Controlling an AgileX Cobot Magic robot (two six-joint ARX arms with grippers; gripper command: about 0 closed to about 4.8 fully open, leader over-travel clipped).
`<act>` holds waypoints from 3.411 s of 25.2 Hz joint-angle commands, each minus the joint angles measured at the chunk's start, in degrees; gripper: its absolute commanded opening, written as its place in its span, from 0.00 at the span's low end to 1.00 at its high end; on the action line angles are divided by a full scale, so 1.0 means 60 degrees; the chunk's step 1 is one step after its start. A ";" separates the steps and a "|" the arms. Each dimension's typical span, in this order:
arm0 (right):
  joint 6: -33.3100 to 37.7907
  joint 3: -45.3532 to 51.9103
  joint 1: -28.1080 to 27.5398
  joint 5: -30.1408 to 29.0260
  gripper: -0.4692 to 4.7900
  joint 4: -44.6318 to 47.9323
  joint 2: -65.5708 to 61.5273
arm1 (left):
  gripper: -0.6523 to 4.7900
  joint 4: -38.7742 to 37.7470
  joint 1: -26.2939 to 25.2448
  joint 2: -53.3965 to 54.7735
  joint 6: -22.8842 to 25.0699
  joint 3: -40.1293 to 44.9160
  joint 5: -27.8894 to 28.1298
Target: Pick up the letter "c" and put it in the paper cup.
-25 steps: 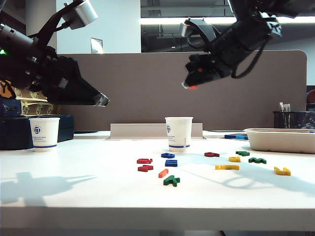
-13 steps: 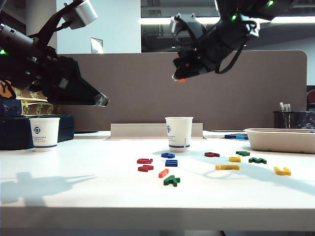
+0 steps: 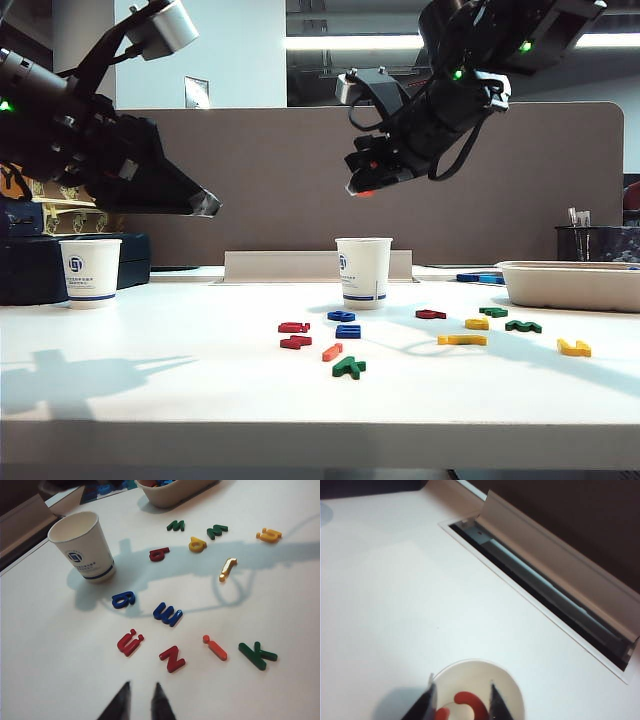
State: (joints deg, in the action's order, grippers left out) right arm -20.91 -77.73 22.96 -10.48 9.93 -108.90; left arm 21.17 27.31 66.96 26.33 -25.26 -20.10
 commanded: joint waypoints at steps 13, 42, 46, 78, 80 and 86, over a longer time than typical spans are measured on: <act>0.0062 -0.0306 -0.0321 0.0007 0.30 0.0382 -0.0667 | 0.22 0.0055 0.0000 -0.0018 0.0040 -0.0051 -0.0011; 0.0499 -0.0302 -0.0306 -0.0463 0.34 0.0455 -0.0980 | 0.22 0.0051 0.0000 -0.0018 0.0040 -0.0051 -0.0011; 0.0517 -0.0302 -0.0306 -0.0459 0.43 0.0455 -0.0980 | 0.22 0.0051 0.0000 -0.0018 0.0040 -0.0051 -0.0011; 0.0525 -0.0291 -0.0317 -0.0419 0.23 -0.2732 0.2055 | 0.22 -0.3344 -0.0022 -0.3457 -0.0036 -0.0503 0.1432; 0.0525 -0.0288 -0.0317 -0.0419 0.16 -0.2976 0.2390 | 0.22 -0.3850 -0.0025 -0.3909 -0.0036 -0.0503 0.1497; 0.0525 -0.0277 -0.0317 -0.0415 0.10 -0.3745 0.3147 | 0.22 -0.4834 -0.0025 -0.4765 -0.0069 -0.0499 0.1494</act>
State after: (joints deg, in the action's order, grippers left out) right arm -17.87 -79.15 20.95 -13.04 -11.66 -91.00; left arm -6.52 27.16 39.46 26.09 -28.08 -11.27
